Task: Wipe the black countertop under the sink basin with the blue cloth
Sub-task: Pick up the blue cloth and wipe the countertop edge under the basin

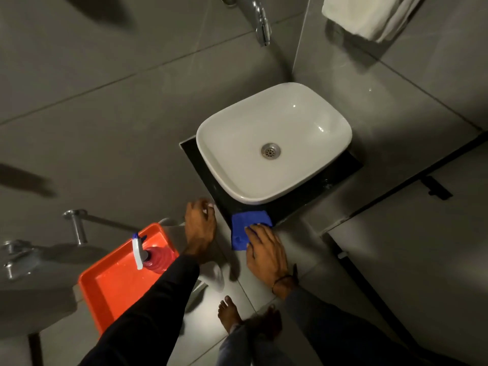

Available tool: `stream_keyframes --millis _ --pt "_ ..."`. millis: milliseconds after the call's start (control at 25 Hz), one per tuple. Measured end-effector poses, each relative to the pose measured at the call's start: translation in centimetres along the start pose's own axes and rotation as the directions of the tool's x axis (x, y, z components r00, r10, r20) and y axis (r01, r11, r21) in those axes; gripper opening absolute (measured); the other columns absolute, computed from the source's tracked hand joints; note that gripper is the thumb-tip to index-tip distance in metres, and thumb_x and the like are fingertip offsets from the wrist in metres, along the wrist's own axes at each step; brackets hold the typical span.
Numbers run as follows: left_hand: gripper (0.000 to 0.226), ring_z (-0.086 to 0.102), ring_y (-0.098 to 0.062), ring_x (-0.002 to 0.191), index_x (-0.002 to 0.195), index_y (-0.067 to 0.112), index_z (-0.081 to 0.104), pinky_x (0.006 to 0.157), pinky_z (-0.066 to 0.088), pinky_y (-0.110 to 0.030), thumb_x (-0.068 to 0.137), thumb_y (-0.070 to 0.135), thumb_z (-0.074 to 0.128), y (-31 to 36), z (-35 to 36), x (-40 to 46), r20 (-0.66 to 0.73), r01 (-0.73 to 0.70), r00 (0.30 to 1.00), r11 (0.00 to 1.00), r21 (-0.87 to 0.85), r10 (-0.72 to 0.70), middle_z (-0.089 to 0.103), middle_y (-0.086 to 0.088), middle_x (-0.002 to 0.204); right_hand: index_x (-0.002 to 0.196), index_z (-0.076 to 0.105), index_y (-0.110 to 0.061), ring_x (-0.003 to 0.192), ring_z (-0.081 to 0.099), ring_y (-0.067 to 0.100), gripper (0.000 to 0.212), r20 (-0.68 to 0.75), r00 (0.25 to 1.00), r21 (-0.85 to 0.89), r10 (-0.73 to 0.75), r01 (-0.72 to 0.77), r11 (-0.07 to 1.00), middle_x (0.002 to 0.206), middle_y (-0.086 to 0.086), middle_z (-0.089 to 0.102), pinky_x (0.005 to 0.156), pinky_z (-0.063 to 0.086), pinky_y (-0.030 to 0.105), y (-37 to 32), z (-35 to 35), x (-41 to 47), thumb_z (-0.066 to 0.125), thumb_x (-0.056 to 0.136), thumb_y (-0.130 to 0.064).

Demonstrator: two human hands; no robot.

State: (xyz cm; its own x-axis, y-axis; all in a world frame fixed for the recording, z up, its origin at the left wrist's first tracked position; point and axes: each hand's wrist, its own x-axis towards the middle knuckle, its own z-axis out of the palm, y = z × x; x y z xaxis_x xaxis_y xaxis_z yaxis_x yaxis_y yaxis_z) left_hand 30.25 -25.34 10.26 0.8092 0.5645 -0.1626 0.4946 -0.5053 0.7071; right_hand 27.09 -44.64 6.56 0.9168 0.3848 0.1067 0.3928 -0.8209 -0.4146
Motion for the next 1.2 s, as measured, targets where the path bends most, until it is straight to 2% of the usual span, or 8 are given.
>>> stream_keyframes --millis 80,160,280,400,520,800,1000,1200 --pt "0.032 0.059 -0.033 0.111 0.125 0.007 0.061 0.096 0.047 -0.038 0.100 0.024 0.049 1.8 -1.5 1.3 -0.051 -0.190 0.980 0.982 0.020 0.191 0.057 -0.018 0.124 0.142 0.057 -0.010 0.136 0.054 0.033 0.058 0.107 0.994 -0.020 0.003 -0.001 1.000 0.145 0.013 0.059 0.116 0.042 0.049 -1.3 0.8 0.6 0.062 0.085 -0.021" --pt "0.040 0.054 -0.031 0.123 0.135 0.011 0.053 0.103 0.049 -0.044 0.101 0.030 0.044 3.2 -2.6 2.7 -0.040 -0.387 0.918 0.912 0.139 0.395 0.052 -0.014 0.137 0.154 0.040 -0.014 0.151 0.033 0.035 0.066 0.249 0.967 -0.067 0.047 -0.032 0.997 0.161 0.013 0.039 0.125 0.026 0.052 -1.7 1.4 1.4 0.055 0.092 -0.027" --pt "0.056 0.029 -0.030 0.153 0.154 0.015 0.036 0.125 0.028 -0.047 0.103 0.038 0.035 4.9 -2.6 4.5 0.188 -0.597 0.801 0.740 0.310 0.568 0.033 -0.010 0.164 0.162 0.017 -0.023 0.158 0.003 0.034 0.072 0.390 0.920 -0.130 0.036 0.017 0.991 0.171 0.008 0.007 0.128 0.006 0.050 -0.8 2.6 1.5 0.048 0.097 -0.031" --pt "0.064 0.001 -0.022 0.160 0.161 0.020 0.016 0.130 0.007 -0.048 0.104 0.049 0.020 5.2 -1.3 6.2 0.422 -0.690 0.719 0.637 0.344 0.552 0.009 0.000 0.172 0.160 0.023 -0.023 0.158 0.007 0.034 0.068 0.363 0.932 -0.093 -0.005 0.042 0.995 0.170 0.007 0.011 0.127 0.011 0.050 0.2 3.0 1.5 0.049 0.098 -0.033" --pt "0.065 -0.006 -0.021 0.159 0.162 0.019 0.009 0.130 0.006 -0.052 0.104 0.048 0.015 3.5 -0.2 6.7 0.478 -0.690 0.717 0.618 0.377 0.508 0.003 0.001 0.172 0.160 0.024 -0.027 0.159 0.008 0.028 0.065 0.362 0.930 -0.052 -0.066 0.091 0.995 0.171 0.002 0.013 0.129 0.015 0.048 2.2 3.0 1.7 0.046 0.100 -0.039" --pt "0.064 -0.009 -0.021 0.159 0.162 0.020 0.005 0.130 0.002 -0.049 0.104 0.045 0.013 3.8 0.1 6.1 0.437 -0.627 0.774 0.656 0.421 0.459 0.000 0.002 0.172 0.160 0.024 -0.031 0.159 0.004 0.021 0.066 0.407 0.899 0.038 -0.160 0.158 0.987 0.171 -0.005 0.011 0.130 0.013 0.043 8.3 0.7 3.1 0.047 0.098 -0.041" --pt "0.065 0.002 -0.029 0.159 0.160 0.009 0.016 0.128 0.012 -0.053 0.102 0.038 0.017 4.3 0.3 4.9 0.362 -0.579 0.815 0.643 0.500 0.452 0.009 -0.006 0.171 0.158 0.030 -0.031 0.159 0.008 0.021 0.066 0.412 0.901 0.023 -0.134 0.137 0.990 0.170 -0.006 0.016 0.129 0.014 0.045 15.8 -3.5 5.6 0.052 0.096 -0.036" --pt "0.068 0.006 -0.033 0.158 0.159 0.004 0.018 0.127 0.013 -0.054 0.100 0.038 0.015 4.6 1.7 4.3 0.280 -0.496 0.868 0.680 0.540 0.411 0.012 -0.010 0.170 0.159 0.024 -0.032 0.159 0.006 0.018 0.065 0.420 0.906 -0.077 -0.055 0.096 0.992 0.170 -0.007 0.011 0.130 0.005 0.040 24.5 -7.9 9.8 0.048 0.098 -0.029"
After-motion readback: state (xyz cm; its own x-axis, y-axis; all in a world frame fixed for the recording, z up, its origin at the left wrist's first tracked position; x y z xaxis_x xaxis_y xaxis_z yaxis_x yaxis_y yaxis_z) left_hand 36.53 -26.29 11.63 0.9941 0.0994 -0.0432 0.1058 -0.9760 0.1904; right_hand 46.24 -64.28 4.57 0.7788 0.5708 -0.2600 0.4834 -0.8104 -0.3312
